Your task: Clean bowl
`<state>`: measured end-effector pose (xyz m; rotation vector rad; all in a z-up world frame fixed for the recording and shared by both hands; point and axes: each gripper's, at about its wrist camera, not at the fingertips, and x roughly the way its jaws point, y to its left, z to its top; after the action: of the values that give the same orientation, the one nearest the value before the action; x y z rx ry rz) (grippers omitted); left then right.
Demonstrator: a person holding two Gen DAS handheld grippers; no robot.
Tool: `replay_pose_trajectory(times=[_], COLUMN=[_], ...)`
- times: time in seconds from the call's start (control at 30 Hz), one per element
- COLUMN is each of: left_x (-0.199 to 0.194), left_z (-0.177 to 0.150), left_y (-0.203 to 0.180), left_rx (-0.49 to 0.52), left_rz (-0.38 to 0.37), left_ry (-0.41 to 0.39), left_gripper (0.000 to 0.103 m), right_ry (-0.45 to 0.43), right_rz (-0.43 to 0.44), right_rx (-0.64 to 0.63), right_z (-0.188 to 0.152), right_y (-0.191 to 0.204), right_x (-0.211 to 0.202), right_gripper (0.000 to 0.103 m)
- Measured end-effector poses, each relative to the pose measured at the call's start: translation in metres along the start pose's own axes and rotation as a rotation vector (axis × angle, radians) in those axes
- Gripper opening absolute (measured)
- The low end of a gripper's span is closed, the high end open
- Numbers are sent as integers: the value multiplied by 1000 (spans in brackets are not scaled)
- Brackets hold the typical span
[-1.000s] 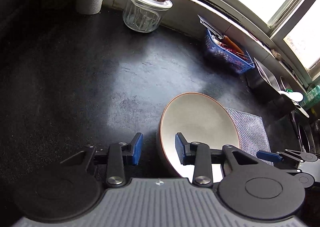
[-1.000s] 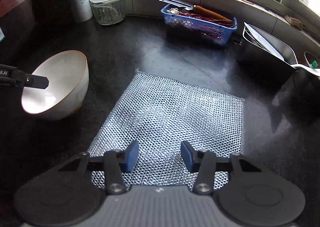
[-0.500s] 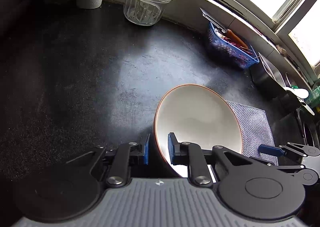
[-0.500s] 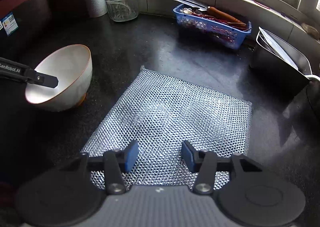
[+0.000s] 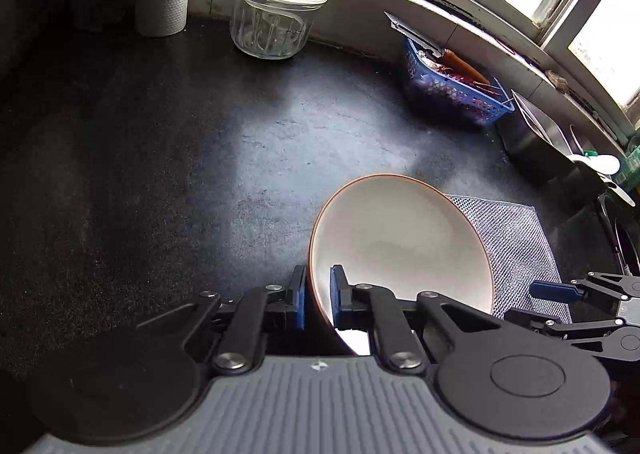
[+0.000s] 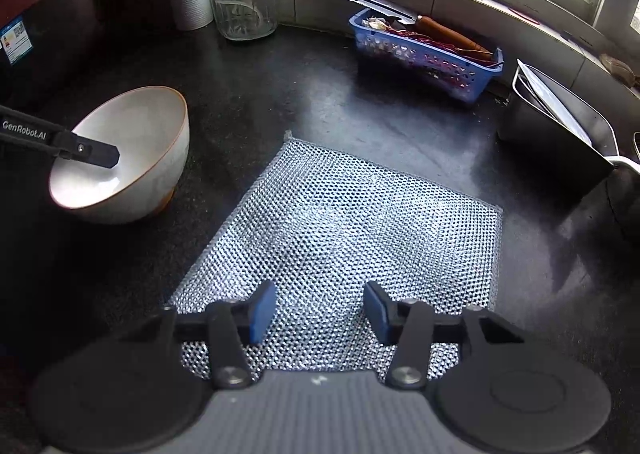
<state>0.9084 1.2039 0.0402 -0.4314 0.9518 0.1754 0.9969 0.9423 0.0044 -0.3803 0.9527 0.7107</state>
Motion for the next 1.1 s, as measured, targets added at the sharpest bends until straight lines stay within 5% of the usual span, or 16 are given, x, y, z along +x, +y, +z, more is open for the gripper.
replay_pose_trajectory(times=[0.47, 0.73, 0.8, 0.83, 0.87, 0.93, 1.1], left_x=[-14, -65, -81, -87, -91, -103, -121], left_z=[4, 4, 2, 1, 0, -5, -17], left_y=[-8, -25, -32, -34, -35, -38, -55], left_rx=[130, 249, 278, 276, 271, 266, 339], left_rz=[57, 117, 101, 81, 60, -12, -37], left_ry=[-39, -98, -100, -96, -94, -103, -100], left_gripper=[12, 13, 20, 34, 61, 82, 82], right_ry=[-35, -59, -77, -89, -97, -103, -99], right_rz=[-11, -75, -107, -127, -148, -179, -242], right_rx=[128, 252, 259, 263, 270, 290, 342], right_z=[2, 18, 20, 21, 22, 22, 14], right_y=[19, 37, 44, 50, 55, 62, 80], right_x=[-35, -85, -103, -113, -123, -135, -160], right_gripper=[71, 87, 89, 94, 99, 100, 101])
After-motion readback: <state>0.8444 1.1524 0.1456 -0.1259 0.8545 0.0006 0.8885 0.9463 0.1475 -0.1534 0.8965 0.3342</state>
